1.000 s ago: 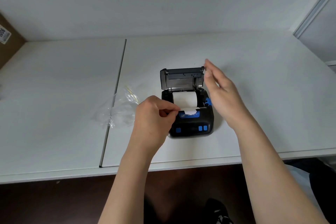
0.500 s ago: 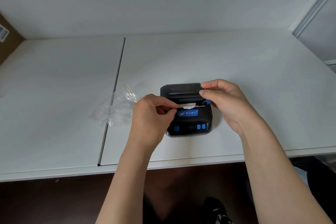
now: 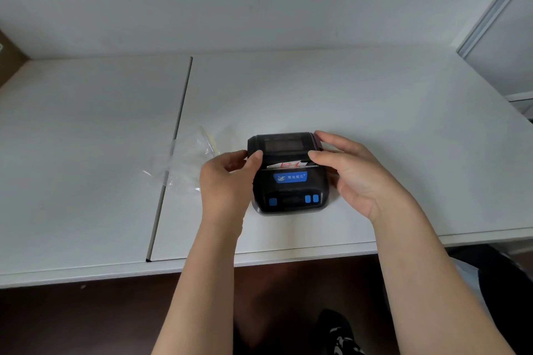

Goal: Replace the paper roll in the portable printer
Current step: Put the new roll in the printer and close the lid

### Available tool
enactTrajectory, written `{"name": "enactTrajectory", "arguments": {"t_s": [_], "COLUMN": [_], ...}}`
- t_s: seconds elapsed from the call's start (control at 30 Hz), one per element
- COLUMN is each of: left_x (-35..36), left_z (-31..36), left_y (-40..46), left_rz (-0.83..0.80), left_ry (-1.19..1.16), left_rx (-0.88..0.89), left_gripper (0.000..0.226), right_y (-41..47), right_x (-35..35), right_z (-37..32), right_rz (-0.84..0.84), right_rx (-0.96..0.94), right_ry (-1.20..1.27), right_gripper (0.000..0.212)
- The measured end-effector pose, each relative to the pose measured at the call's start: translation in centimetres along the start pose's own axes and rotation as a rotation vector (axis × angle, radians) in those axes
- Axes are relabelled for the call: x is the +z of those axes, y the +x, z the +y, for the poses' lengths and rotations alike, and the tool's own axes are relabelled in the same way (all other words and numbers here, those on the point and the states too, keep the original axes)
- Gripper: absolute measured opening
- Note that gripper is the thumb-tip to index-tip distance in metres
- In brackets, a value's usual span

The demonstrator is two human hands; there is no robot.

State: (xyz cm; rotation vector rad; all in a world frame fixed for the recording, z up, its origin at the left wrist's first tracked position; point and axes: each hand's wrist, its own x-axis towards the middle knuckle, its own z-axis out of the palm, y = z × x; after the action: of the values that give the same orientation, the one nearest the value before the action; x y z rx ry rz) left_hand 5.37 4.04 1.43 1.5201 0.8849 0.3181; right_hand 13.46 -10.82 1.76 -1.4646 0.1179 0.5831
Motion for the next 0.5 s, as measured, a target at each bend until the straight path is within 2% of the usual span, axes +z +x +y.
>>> {"name": "enactTrajectory", "arguments": {"t_s": [0.13, 0.4, 0.5], "left_x": [-0.21, -0.36, -0.34], "left_z": [-0.11, -0.02, -0.12], "left_y": [0.20, 0.33, 0.32], "left_rz": [-0.026, -0.039, -0.023], "left_ry": [-0.062, -0.015, -0.008], "left_rx": [-0.072, -0.043, -0.040], "left_gripper": [0.033, 0.021, 0.024], "right_y": [0.17, 0.56, 0.59], "right_x": [-0.10, 0.14, 0.14], "right_z": [0.10, 0.26, 0.33], "right_rz": [-0.011, 0.023, 0.040], "right_rx": [0.000, -0.017, -0.029], "right_ry": [0.027, -0.054, -0.111], "right_gripper": [0.049, 0.052, 0.054]}}
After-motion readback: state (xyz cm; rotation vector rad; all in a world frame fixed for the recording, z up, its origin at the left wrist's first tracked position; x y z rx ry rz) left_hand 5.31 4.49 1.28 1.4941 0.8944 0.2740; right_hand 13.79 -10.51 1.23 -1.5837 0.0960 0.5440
